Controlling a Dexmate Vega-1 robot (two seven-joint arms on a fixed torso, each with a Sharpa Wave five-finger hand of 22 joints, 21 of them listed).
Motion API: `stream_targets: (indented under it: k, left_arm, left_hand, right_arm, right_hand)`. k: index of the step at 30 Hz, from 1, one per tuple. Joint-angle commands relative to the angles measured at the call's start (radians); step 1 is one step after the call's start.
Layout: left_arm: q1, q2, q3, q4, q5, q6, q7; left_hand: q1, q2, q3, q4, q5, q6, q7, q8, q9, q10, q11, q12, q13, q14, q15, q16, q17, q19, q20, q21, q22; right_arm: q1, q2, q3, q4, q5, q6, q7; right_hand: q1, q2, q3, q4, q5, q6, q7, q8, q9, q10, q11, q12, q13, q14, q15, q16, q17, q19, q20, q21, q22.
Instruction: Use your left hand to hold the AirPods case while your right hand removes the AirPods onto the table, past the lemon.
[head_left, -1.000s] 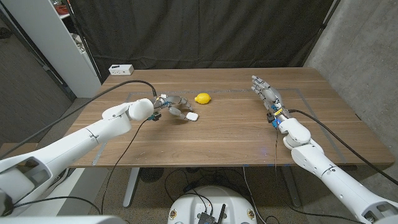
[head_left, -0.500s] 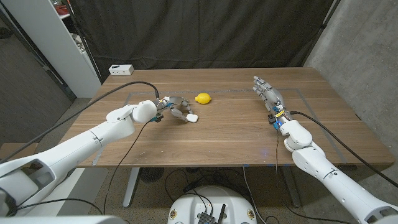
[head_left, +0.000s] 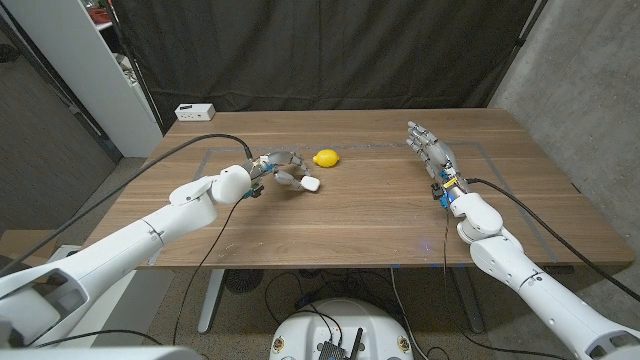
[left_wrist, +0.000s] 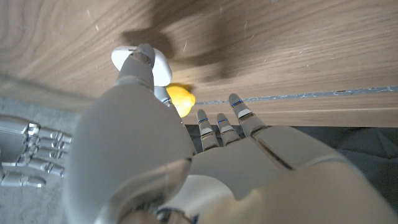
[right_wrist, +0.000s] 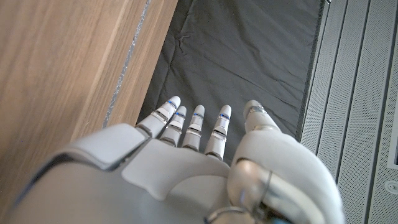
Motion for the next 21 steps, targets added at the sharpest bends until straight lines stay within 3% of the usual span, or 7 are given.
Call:
stream_targets:
  k: [1,8,14,15,16,17,21]
  left_arm:
    - [0.07,-0.055,-0.109,0.024,-0.207,-0.111,0.126]
    - [0.082,-0.084,-0.137,0.043,-0.286,-0.154,0.157]
    - [0.078,-0.105,-0.143,0.062,-0.302,-0.198,0.189]
    - [0.077,-0.109,-0.143,0.064,-0.299,-0.207,0.198]
    - [0.075,-0.112,-0.142,0.067,-0.295,-0.217,0.204]
    - [0.073,-0.116,-0.141,0.068,-0.292,-0.224,0.21]
    - [0.056,-0.121,-0.13,0.072,-0.259,-0.247,0.223]
  left_hand:
    - [0.004,0.015,-0.009,0.003,-0.007,0.149,0.105,0.087,0.113,0.016,-0.001,0.011,-0.002,0.019,-0.02,0.009,0.002,0.016,-0.001,0.007,0.004]
    - [0.008,0.018,-0.016,0.004,-0.012,0.151,0.106,0.093,0.125,0.022,-0.001,0.011,-0.005,0.026,-0.021,0.008,0.002,0.022,-0.001,0.007,0.004]
    - [0.01,0.02,-0.023,0.006,-0.016,0.144,0.108,0.095,0.135,0.026,0.004,0.012,-0.007,0.029,-0.02,0.007,0.003,0.025,-0.003,0.007,0.004]
    - [0.011,0.02,-0.023,0.006,-0.016,0.143,0.107,0.095,0.136,0.025,0.004,0.011,-0.007,0.03,-0.019,0.006,0.003,0.025,-0.003,0.007,0.004]
    - [0.011,0.021,-0.025,0.006,-0.017,0.144,0.108,0.096,0.138,0.026,0.004,0.011,-0.007,0.03,-0.02,0.006,0.003,0.025,-0.003,0.007,0.004]
    - [0.011,0.021,-0.026,0.007,-0.017,0.144,0.107,0.097,0.14,0.026,0.004,0.011,-0.008,0.031,-0.02,0.006,0.003,0.026,-0.003,0.007,0.004]
    - [0.012,0.022,-0.029,0.007,-0.019,0.143,0.106,0.098,0.143,0.025,0.005,0.01,-0.009,0.031,-0.021,0.005,0.003,0.028,-0.003,0.007,0.005]
  right_arm:
    - [0.038,0.012,-0.018,0.029,-0.011,0.004,0.023]
    - [0.051,0.009,-0.033,0.013,-0.047,-0.02,0.0]
    - [0.047,-0.015,-0.044,-0.044,-0.089,-0.087,-0.046]
    - [0.044,-0.022,-0.045,-0.061,-0.094,-0.105,-0.054]
    - [0.043,-0.028,-0.047,-0.076,-0.094,-0.121,-0.057]
    - [0.041,-0.034,-0.048,-0.092,-0.093,-0.139,-0.059]
    - [0.039,-0.072,-0.051,-0.185,-0.079,-0.264,-0.077]
  right_hand:
    - [0.001,0.001,0.0,0.001,0.002,0.01,0.0,0.001,0.004,0.009,0.003,0.004,0.006,0.0,-0.118,0.006,0.002,-0.002,0.0,0.005,0.003]
    - [0.006,0.002,0.002,-0.002,0.003,0.016,0.0,0.002,0.004,0.007,0.003,0.004,0.008,-0.001,-0.113,0.005,0.0,-0.003,0.009,0.005,0.003]
    - [0.027,0.0,0.01,-0.015,0.004,0.033,-0.002,0.007,0.006,0.003,0.009,0.003,0.011,-0.003,-0.105,0.003,-0.004,-0.001,0.02,0.007,0.003]
    - [0.031,-0.003,0.01,-0.018,0.003,0.038,0.004,0.008,0.007,0.005,0.011,0.004,0.012,-0.001,-0.104,0.003,-0.005,0.001,0.022,0.008,0.003]
    - [0.036,-0.004,0.01,-0.019,0.0,0.065,0.062,0.016,0.007,0.01,0.011,0.007,0.016,-0.001,-0.104,0.003,-0.004,-0.001,0.023,0.008,0.003]
    - [0.043,-0.013,0.008,-0.025,-0.003,0.085,0.098,0.021,0.007,0.011,0.008,0.008,0.019,0.0,-0.1,0.003,-0.005,0.004,0.024,0.009,0.003]
    - [0.058,-0.027,0.006,-0.036,-0.005,0.125,0.119,0.033,0.007,0.016,0.012,0.011,0.024,0.002,-0.088,0.002,-0.008,0.012,0.032,0.011,0.003]
